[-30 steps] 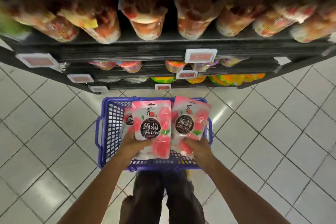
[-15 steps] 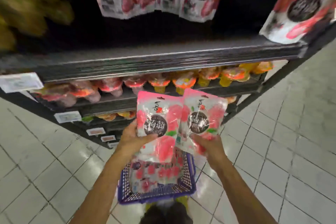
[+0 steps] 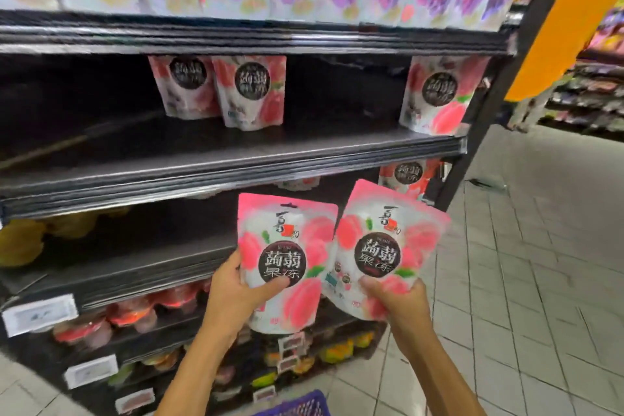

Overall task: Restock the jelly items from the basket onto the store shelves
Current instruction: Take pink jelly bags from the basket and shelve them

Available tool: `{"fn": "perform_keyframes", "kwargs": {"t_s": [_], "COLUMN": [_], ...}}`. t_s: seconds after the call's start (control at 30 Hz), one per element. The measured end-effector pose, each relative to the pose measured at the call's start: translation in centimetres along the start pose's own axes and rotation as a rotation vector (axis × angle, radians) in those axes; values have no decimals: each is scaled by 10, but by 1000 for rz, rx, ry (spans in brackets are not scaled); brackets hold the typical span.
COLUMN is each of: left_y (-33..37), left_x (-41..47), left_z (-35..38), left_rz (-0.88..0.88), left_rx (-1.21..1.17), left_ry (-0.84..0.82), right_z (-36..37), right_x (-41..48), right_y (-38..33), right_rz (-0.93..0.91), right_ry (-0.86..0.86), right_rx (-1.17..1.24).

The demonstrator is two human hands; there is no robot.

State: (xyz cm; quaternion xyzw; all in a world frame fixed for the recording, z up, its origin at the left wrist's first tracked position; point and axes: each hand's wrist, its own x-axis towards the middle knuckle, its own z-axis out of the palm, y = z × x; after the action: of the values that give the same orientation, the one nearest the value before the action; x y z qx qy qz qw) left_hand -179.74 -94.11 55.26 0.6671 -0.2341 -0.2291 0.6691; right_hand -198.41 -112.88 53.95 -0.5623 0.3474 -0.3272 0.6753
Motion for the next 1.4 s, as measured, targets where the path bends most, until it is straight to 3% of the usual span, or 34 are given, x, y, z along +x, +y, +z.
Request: {"fn": "perform_keyframes", "kwargs": {"t_s": [0.2,0.47,1.1,1.4], "left_y": [54,89,111,111], "left_x": [35,79,109,107], "left_z": [34,90,152,164], "left_rz": [135,196,227,248], "left_rx": [-39,-59,-29,-15], "left_ry": [3,17,117,161], "right_z": [-10,-30,-45,-45], "right_x": [33,98,226,265], "right_y": [-54,-115,-192,-193], "right_rz": [-149,-302,-387,-517], "right_ry": [56,-47,-217,-92], "right_rx": [20,10,-32,-146]}}
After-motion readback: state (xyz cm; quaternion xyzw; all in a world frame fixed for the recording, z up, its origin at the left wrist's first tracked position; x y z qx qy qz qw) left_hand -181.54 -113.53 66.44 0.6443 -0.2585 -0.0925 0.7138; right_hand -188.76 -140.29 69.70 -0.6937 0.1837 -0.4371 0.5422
